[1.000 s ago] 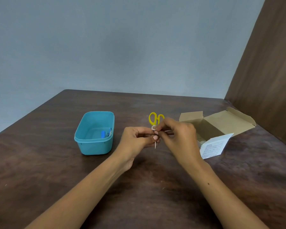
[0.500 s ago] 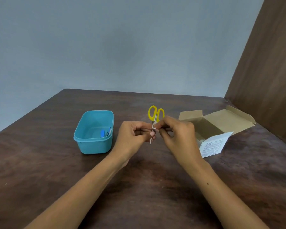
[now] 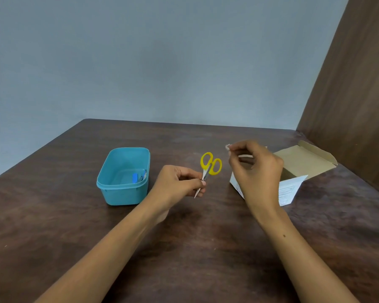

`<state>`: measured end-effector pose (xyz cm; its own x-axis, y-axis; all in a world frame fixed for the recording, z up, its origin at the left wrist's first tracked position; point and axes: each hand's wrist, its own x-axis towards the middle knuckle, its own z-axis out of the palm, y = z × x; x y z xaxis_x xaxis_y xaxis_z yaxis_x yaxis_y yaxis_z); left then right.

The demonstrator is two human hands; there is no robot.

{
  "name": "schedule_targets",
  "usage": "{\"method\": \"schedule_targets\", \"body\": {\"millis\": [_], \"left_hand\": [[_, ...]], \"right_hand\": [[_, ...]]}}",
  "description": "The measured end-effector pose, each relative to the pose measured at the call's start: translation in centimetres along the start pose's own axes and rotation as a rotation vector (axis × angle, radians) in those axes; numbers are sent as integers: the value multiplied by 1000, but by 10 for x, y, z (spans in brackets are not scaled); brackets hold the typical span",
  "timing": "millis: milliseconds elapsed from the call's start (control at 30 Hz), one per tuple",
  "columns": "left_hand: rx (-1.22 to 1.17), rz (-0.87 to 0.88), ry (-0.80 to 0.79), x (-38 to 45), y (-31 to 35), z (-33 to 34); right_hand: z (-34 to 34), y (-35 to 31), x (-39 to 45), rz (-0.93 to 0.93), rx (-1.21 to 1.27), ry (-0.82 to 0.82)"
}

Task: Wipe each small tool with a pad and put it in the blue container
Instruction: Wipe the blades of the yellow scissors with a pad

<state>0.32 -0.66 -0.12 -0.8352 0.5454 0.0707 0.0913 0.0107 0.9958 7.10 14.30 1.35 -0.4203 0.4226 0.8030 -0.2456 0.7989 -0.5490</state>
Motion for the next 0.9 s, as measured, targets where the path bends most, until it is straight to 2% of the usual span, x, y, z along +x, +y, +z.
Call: {"method": "schedule_targets", "body": {"millis": [133,300,400,600,900], "left_hand": [[-12,35,-16,-1,0,1],[69,99,56,0,0,1],[114,125,67,1,0,1],[152,178,49,0,0,2],[117,216,84,3,-1,-2]], "right_hand": [[7,5,-5,-65,-122,-154],[13,2,-12,-166,-97,-238],[13,1,-12,-164,-62,-240],[11,3,-11,-104,-43,-145],[19,0,-19,-232,-69,-287]]}}
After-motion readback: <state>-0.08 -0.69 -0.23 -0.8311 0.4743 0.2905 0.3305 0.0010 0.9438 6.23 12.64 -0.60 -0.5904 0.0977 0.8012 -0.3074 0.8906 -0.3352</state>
